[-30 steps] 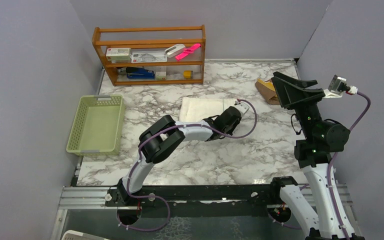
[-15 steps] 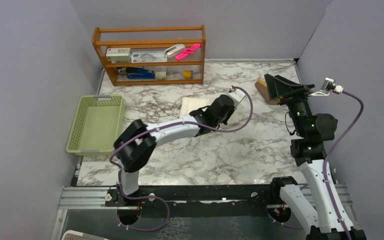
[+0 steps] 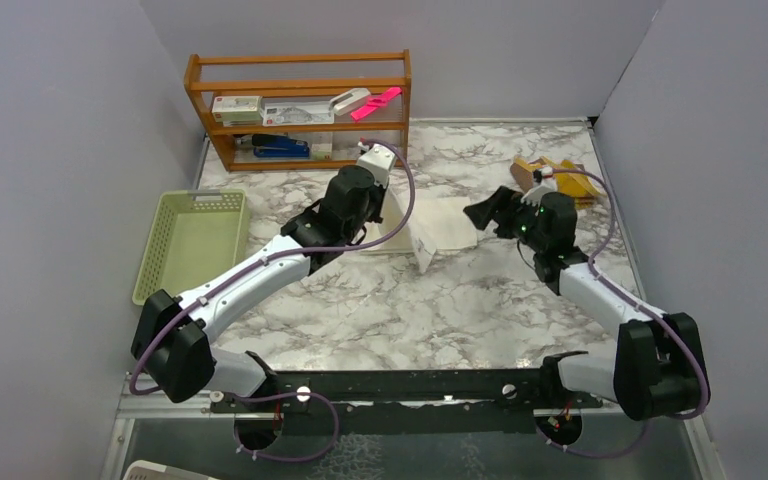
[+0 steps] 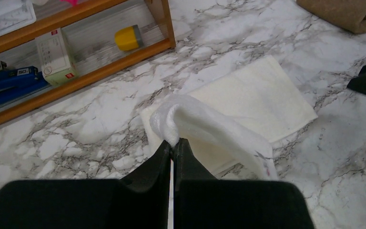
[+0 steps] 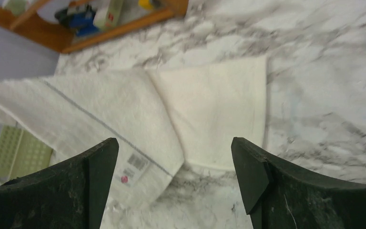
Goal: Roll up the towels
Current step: Flatten out the towel at the center of the board.
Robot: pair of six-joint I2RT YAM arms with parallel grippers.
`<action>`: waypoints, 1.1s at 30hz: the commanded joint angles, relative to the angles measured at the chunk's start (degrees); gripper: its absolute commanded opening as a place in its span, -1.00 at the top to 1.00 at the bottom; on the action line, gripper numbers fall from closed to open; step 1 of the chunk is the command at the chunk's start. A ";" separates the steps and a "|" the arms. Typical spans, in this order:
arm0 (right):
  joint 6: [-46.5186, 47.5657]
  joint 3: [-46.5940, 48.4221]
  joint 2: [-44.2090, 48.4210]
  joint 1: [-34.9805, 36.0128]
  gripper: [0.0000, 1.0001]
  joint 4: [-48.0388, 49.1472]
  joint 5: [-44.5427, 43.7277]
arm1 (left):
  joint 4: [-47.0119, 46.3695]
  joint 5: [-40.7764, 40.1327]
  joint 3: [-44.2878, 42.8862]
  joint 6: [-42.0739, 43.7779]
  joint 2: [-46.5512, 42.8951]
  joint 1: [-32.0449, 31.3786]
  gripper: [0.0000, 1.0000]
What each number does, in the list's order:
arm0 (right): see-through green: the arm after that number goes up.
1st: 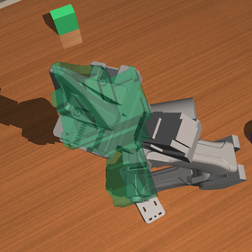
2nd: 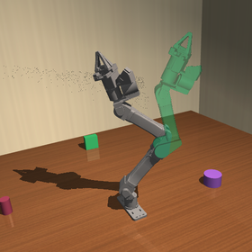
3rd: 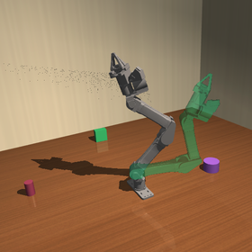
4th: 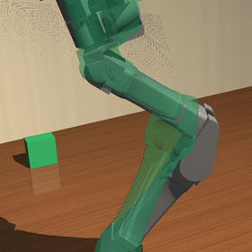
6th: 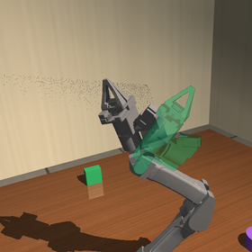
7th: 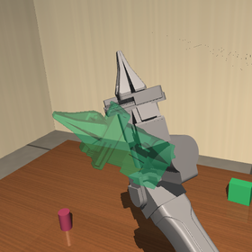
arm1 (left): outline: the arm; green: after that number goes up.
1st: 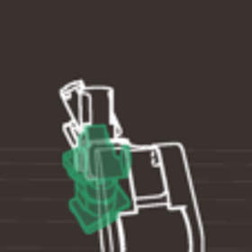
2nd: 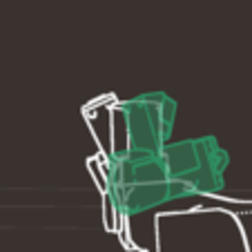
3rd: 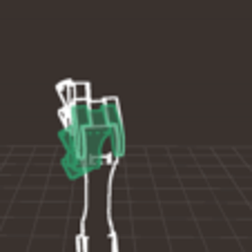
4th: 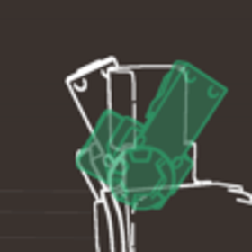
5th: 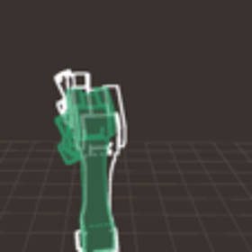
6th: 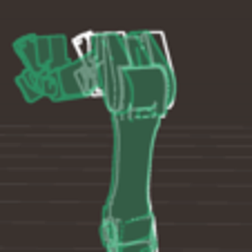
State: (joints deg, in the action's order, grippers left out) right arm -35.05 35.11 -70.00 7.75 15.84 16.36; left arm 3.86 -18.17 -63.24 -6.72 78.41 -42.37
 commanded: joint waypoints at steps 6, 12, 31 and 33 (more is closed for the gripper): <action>15.87 -12.32 3.79 15.13 -0.79 19.49 2.76 | 5.26 -2.48 -0.10 1.02 -2.32 1.08 1.00; 32.43 -16.53 4.69 33.17 -0.76 25.65 -12.28 | 6.34 -2.06 -1.17 1.29 -1.64 1.88 1.00; 44.34 -0.07 -25.02 48.61 -0.59 21.12 -36.29 | 7.38 -1.46 -0.23 1.35 -2.89 3.84 1.00; 43.61 2.68 -28.05 48.59 -0.58 19.01 -38.46 | 7.49 -1.56 -0.17 1.34 -3.20 4.05 1.00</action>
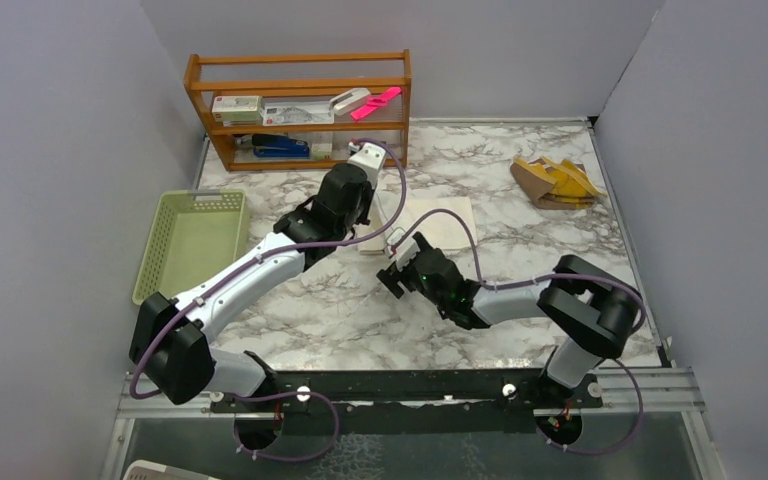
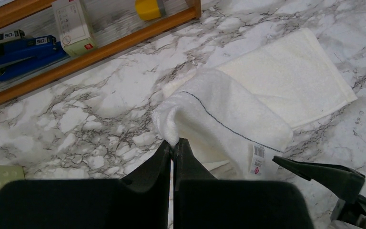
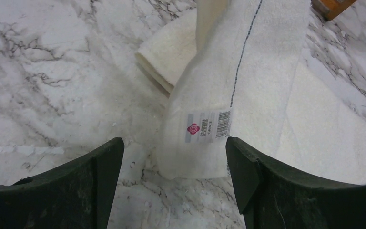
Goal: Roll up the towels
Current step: Flatten out the towel at the center of the board.
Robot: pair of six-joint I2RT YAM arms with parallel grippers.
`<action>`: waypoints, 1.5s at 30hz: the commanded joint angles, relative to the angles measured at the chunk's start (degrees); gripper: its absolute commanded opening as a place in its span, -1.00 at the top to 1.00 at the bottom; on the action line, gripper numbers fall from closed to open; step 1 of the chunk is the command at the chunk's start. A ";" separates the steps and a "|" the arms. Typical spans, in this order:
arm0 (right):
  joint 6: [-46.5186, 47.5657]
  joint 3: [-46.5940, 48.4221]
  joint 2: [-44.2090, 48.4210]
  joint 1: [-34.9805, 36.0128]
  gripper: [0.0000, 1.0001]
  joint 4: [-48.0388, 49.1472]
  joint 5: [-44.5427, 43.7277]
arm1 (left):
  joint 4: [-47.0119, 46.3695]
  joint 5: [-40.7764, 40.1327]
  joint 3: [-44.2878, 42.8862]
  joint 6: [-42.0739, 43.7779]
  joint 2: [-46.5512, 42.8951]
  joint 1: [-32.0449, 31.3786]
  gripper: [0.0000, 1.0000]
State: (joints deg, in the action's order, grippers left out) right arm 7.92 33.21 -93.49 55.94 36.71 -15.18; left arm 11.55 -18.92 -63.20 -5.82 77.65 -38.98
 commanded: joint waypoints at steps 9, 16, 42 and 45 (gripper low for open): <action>-9.95 12.22 -9.45 -2.98 0.90 -14.62 -15.21 | 0.67 -2.45 -1.14 0.76 -3.44 3.01 1.00; -6.12 15.28 2.53 -7.56 0.98 -16.65 -16.27 | 3.97 -4.69 -9.09 3.41 -3.49 6.06 1.00; 11.10 46.51 43.21 -9.54 0.98 -32.70 -18.86 | 4.98 6.98 -39.65 8.75 2.74 -20.74 1.00; 10.76 48.80 45.06 -9.54 0.98 -35.75 -18.24 | 4.38 7.36 -44.13 8.81 7.16 -23.14 1.00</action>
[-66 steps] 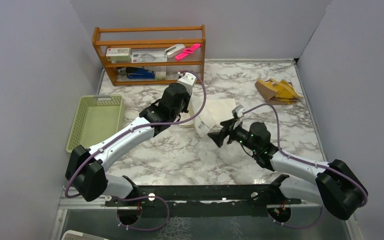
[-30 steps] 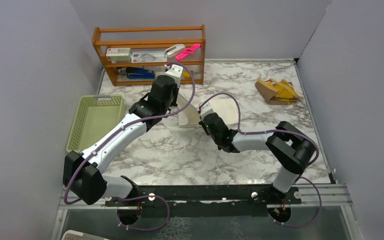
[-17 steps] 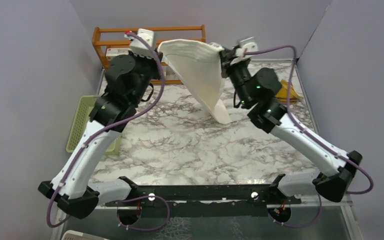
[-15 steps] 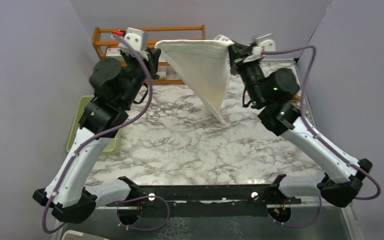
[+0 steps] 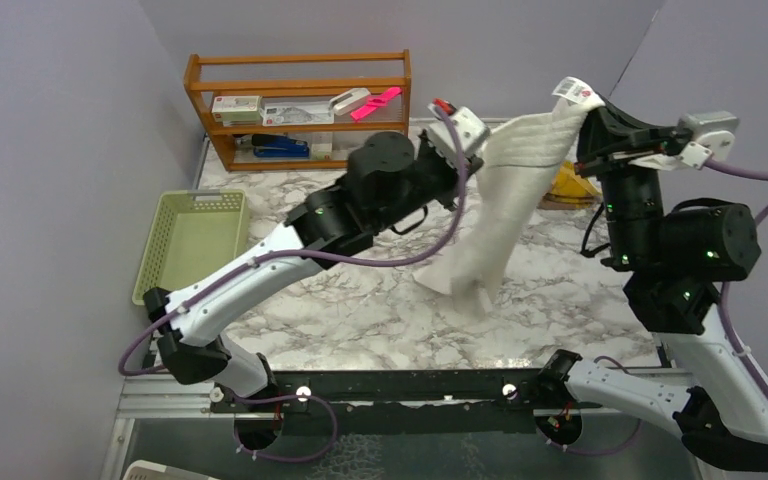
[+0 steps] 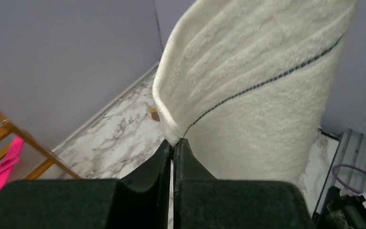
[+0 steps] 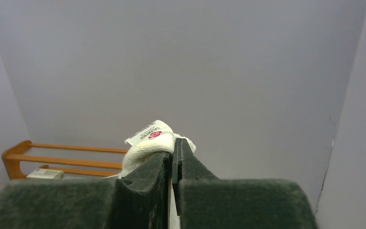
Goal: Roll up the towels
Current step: Flatten out the towel at the center of the board.
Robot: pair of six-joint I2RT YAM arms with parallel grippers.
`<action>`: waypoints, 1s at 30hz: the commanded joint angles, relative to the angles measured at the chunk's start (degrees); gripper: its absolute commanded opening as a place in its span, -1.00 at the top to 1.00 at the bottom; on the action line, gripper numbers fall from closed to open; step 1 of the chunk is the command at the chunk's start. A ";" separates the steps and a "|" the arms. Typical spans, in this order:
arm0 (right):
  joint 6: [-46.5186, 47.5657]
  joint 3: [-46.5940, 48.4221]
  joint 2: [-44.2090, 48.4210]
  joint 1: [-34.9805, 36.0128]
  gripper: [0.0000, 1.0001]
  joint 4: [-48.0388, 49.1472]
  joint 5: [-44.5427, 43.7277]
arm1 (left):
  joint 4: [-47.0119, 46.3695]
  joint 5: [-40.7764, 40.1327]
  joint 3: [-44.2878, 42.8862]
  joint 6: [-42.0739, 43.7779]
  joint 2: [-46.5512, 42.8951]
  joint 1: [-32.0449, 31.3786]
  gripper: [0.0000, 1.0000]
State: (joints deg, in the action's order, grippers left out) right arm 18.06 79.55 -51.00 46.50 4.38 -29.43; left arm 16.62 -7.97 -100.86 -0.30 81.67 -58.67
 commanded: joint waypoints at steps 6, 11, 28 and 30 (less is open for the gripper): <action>5.97 4.63 -2.18 -0.10 0.98 -4.87 -4.76 | -10.83 -17.27 2.98 2.39 -3.93 -3.47 1.00; 3.09 5.82 -11.91 -0.10 0.98 -6.83 1.59 | -9.61 -30.03 14.33 -0.49 -15.16 -3.46 1.00; -13.49 5.62 -42.95 -1.18 -0.09 -0.54 32.53 | 36.57 -55.01 43.23 -46.94 -54.85 -3.39 -0.67; -16.42 1.85 -38.98 -4.07 -0.20 0.31 33.96 | 37.33 -56.05 41.68 -45.45 -53.40 -3.45 -0.74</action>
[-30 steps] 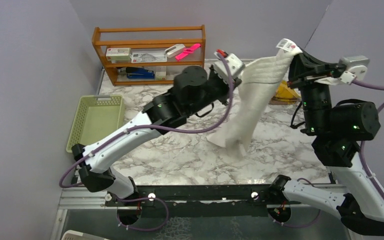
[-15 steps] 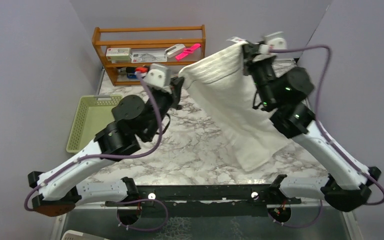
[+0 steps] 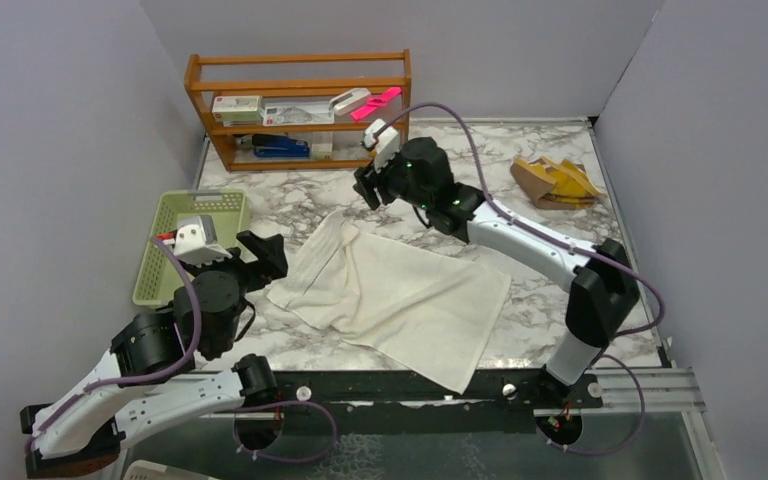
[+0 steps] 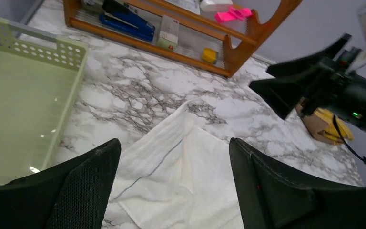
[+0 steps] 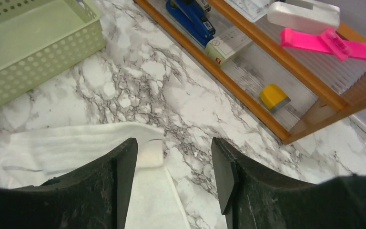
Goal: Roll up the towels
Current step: Flatten out the towel at the center of the board.
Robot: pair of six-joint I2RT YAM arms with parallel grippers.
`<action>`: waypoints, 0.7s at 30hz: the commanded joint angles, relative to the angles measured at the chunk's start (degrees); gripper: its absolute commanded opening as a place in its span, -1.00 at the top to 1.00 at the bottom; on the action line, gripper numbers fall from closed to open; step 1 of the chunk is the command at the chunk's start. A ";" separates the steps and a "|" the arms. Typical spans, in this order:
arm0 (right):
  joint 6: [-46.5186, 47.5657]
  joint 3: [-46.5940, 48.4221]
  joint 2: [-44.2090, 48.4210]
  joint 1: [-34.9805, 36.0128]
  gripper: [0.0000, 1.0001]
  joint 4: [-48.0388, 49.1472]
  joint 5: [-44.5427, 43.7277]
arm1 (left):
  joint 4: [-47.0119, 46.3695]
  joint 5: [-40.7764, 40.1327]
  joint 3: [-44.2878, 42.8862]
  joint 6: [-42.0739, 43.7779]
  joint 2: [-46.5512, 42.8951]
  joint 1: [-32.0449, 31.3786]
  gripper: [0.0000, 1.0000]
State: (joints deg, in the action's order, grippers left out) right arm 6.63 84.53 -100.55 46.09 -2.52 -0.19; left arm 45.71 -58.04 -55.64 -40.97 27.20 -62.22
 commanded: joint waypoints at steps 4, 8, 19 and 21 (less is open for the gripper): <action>-15.69 -14.07 19.63 -10.67 -0.17 3.73 5.49 | 7.32 -6.56 -5.22 -1.12 9.45 0.17 -0.79; -23.90 -30.73 30.09 -15.54 -0.14 2.43 9.41 | 2.98 -6.42 -5.16 3.13 20.17 0.16 -0.91; -42.46 -57.92 40.39 -25.93 -0.07 -2.40 16.36 | -25.54 35.67 5.40 19.66 29.62 26.68 -0.98; -43.44 -58.62 40.72 -26.00 -0.07 -5.34 12.84 | -26.26 38.20 5.14 20.06 31.84 27.64 -0.98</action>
State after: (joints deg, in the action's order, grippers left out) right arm -30.15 26.70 -62.81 20.38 -5.04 14.20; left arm 27.83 -37.98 -50.48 -25.06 56.12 -38.02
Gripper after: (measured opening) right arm 0.538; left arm 0.991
